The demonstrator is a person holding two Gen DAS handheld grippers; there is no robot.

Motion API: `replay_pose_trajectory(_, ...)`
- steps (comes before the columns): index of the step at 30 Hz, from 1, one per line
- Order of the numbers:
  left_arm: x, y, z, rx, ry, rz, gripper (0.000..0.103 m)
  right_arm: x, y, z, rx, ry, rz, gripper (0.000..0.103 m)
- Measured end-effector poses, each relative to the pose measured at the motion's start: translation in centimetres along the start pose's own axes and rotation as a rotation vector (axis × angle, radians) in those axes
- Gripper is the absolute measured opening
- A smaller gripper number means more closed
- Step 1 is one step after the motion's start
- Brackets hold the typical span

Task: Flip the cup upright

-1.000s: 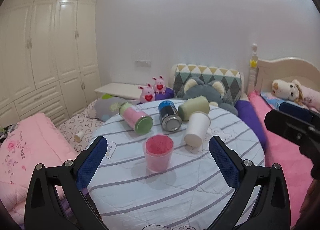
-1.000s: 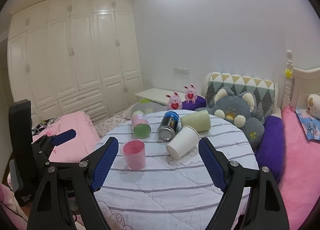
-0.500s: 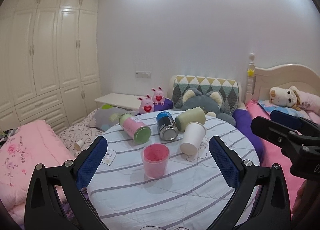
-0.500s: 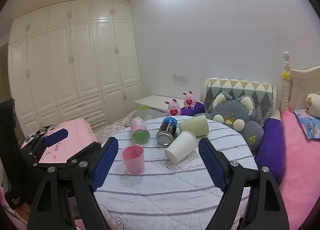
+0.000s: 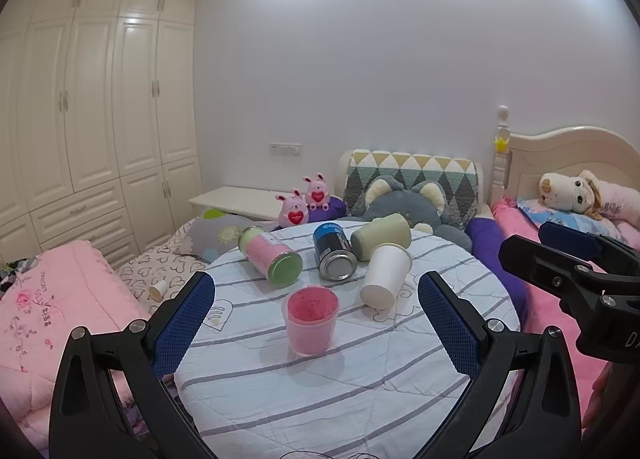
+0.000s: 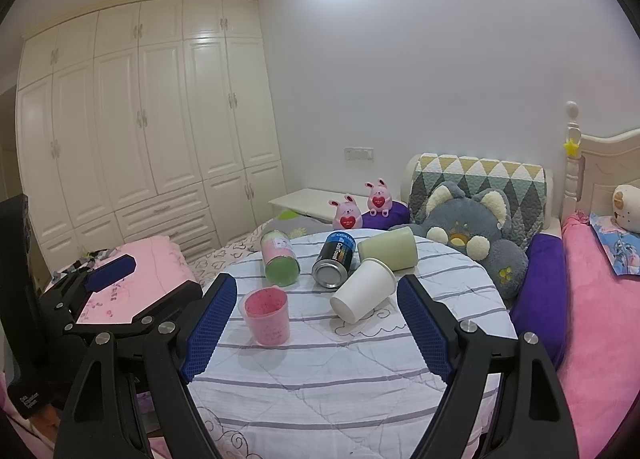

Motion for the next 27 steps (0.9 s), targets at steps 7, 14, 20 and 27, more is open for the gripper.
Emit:
replay_pose_trajectory(7, -0.07, 0.01, -0.14, -0.002, 0.008, -0.002, 0.103, -0.12, 0.11, -0.11, -0.003, 0.003, 0.004, 0.084)
replay_pose_trajectory(14, -0.26, -0.08, -0.45, -0.008, 0.008, 0.001, 0.103, 0.01, 0.18, -0.27, -0.007, 0.007, 0.007, 0.084)
replay_pose_trajectory(20, -0.31, -0.18, -0.49, -0.009, 0.008, 0.000, 0.103, 0.09, 0.22, -0.32, -0.008, 0.008, 0.008, 0.084)
replay_pose_trajectory(27, -0.40, -0.29, -0.67, -0.006, 0.008, 0.004, 0.103, 0.17, 0.31, -0.37, -0.007, 0.006, 0.011, 0.084)
Point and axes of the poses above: each gripper's, at about its wrist camera, not at the fingertips, and z roughly against the way its jaws point, x to its right, y to its top, the point moved 7 cm from there along -z, roughly the way its jaws point, and after that the axes turned 14 degrees about z, right-handed, at the moved point
